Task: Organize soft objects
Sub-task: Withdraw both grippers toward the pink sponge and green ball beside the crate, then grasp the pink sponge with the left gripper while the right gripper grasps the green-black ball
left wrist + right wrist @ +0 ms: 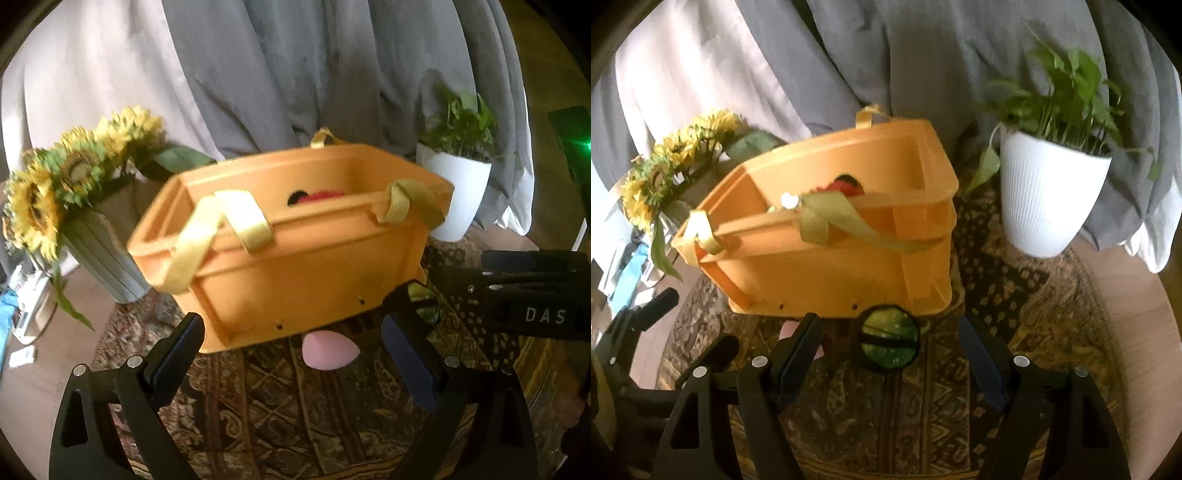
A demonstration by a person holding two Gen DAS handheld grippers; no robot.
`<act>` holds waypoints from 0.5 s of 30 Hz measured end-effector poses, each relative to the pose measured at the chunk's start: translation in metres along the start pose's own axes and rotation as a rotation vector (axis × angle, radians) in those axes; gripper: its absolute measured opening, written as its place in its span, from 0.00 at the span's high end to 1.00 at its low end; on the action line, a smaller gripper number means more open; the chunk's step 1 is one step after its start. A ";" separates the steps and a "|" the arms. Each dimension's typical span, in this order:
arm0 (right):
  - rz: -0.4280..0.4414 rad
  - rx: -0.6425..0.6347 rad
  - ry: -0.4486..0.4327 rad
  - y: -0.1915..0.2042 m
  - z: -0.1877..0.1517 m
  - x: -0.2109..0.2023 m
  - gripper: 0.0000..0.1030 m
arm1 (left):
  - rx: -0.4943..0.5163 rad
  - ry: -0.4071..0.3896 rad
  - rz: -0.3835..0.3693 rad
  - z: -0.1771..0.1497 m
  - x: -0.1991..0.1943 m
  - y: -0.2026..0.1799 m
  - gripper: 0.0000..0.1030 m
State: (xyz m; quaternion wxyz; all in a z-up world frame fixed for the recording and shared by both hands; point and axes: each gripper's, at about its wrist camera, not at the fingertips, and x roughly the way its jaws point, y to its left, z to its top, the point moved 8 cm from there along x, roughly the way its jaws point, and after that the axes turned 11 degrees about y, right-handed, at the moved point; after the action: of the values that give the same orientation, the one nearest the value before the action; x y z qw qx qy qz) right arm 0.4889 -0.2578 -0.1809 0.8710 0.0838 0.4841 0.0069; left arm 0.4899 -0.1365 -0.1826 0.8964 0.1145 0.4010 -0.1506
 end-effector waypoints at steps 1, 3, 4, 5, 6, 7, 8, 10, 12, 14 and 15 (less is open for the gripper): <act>0.003 0.000 0.010 -0.001 -0.002 0.003 0.25 | 0.002 0.006 -0.005 -0.002 0.004 -0.001 0.05; 0.005 -0.001 0.028 -0.002 -0.005 0.009 0.25 | 0.010 0.017 -0.013 -0.006 0.012 -0.004 0.05; 0.007 -0.003 0.036 -0.002 -0.006 0.012 0.25 | 0.011 0.021 -0.014 -0.007 0.015 -0.004 0.05; 0.011 -0.007 0.044 -0.001 -0.008 0.016 0.25 | 0.013 0.028 -0.017 -0.009 0.018 -0.005 0.05; 0.008 -0.008 0.050 -0.001 -0.008 0.019 0.25 | 0.015 0.031 -0.024 -0.010 0.021 -0.005 0.05; 0.009 -0.009 0.055 -0.001 -0.009 0.021 0.25 | 0.017 0.034 -0.029 -0.011 0.024 -0.006 0.05; 0.014 -0.010 0.062 -0.001 -0.010 0.024 0.25 | 0.020 0.039 -0.031 -0.011 0.027 -0.006 0.05; 0.014 -0.009 0.074 -0.001 -0.011 0.031 0.26 | 0.026 0.049 -0.032 -0.013 0.035 -0.007 0.05; 0.013 -0.011 0.085 -0.002 -0.012 0.037 0.25 | 0.029 0.064 -0.043 -0.015 0.042 -0.008 0.05; 0.019 -0.006 0.093 -0.003 -0.013 0.042 0.26 | 0.033 0.074 -0.051 -0.017 0.048 -0.010 0.05; 0.021 -0.004 0.096 -0.003 -0.013 0.044 0.25 | 0.043 0.080 -0.053 -0.018 0.052 -0.012 0.05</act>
State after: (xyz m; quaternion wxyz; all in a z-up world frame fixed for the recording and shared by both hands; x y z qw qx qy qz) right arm 0.5014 -0.2549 -0.2250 0.8469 0.0868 0.5242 0.0210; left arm 0.5061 -0.1508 -0.2347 0.8725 0.1288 0.4363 -0.1782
